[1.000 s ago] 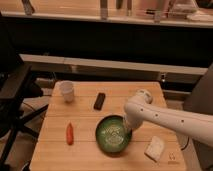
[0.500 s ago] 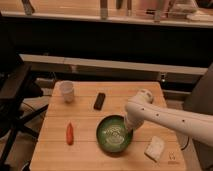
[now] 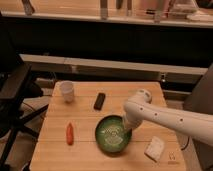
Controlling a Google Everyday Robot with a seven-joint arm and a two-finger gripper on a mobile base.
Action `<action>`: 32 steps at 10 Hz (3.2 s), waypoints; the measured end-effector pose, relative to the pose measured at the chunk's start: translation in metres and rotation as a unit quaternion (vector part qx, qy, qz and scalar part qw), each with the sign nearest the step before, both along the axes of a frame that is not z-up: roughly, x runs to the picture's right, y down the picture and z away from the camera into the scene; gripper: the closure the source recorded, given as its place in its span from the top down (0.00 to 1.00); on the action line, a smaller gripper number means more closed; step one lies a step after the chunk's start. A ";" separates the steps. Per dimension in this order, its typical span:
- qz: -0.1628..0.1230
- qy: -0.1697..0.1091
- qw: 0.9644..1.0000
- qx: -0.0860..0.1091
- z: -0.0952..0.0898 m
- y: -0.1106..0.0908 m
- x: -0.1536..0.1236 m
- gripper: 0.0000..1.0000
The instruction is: Drag the ceramic bowl in a circle
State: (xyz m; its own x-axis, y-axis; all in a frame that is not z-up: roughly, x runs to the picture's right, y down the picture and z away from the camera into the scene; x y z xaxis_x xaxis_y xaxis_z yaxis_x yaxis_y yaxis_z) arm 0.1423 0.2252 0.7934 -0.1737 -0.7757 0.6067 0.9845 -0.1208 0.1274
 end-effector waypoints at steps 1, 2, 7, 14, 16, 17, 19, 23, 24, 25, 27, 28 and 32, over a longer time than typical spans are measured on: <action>-0.005 -0.002 1.000 0.000 0.001 -0.001 -0.003 0.00; -0.008 -0.005 1.000 0.000 0.002 -0.001 -0.007 0.00; -0.011 -0.012 1.000 0.001 0.005 -0.004 -0.004 0.05; -0.020 -0.020 1.000 0.003 0.007 -0.007 0.001 0.05; -0.027 -0.023 0.999 0.004 0.008 -0.007 0.000 0.05; -0.028 -0.024 0.999 0.004 0.008 -0.007 -0.002 0.05; -0.029 -0.027 0.999 0.003 0.008 -0.007 0.000 0.05; -0.040 -0.033 0.999 0.006 0.008 -0.007 0.007 0.05; -0.043 -0.034 0.998 0.007 0.009 -0.009 -0.001 0.05; -0.044 -0.036 0.998 0.007 0.009 -0.010 -0.010 0.05; -0.047 -0.038 0.998 0.008 0.009 -0.011 -0.013 0.11; -0.055 -0.042 0.998 0.009 0.010 -0.012 -0.008 0.12; -0.058 -0.044 0.997 0.008 0.010 -0.012 -0.005 0.16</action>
State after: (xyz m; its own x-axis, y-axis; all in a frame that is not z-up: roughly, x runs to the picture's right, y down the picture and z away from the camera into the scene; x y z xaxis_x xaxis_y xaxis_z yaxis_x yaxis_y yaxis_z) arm 0.1374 0.2135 0.8031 -0.3158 -0.7563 0.5730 0.9485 -0.2366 0.2105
